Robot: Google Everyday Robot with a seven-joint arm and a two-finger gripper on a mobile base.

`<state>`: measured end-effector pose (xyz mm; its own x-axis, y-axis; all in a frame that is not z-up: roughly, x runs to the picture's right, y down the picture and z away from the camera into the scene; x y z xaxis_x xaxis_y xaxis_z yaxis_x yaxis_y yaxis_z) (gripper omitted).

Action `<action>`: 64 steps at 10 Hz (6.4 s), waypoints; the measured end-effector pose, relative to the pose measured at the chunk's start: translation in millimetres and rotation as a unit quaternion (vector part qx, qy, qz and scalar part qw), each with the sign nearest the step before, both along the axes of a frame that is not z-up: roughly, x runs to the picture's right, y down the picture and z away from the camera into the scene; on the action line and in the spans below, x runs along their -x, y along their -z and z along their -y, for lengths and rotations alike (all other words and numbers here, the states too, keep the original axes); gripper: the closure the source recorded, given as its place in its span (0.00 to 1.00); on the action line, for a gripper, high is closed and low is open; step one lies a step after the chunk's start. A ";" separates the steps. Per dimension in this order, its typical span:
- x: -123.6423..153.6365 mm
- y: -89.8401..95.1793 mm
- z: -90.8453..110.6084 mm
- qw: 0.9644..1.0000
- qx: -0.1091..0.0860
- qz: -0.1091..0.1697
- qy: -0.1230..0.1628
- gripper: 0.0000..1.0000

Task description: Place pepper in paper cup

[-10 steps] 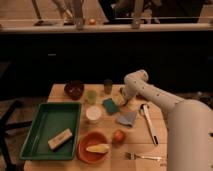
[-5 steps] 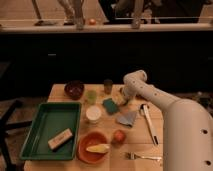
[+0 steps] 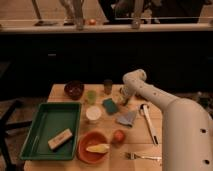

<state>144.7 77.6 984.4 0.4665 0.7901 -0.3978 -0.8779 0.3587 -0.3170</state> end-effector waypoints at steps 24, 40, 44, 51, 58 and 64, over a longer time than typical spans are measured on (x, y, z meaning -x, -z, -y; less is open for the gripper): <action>42.0 124.1 30.1 0.979 -0.042 0.131 0.152 1.00; 129.9 216.1 -8.3 0.925 -0.056 0.280 0.250 1.00; 167.3 232.1 -31.1 0.905 -0.047 0.312 0.285 1.00; 214.3 224.2 -33.5 0.889 -0.042 0.329 0.315 1.00; 200.3 192.3 -35.0 0.903 -0.026 0.307 0.299 1.00; 195.4 190.5 -36.5 0.905 -0.024 0.304 0.297 0.96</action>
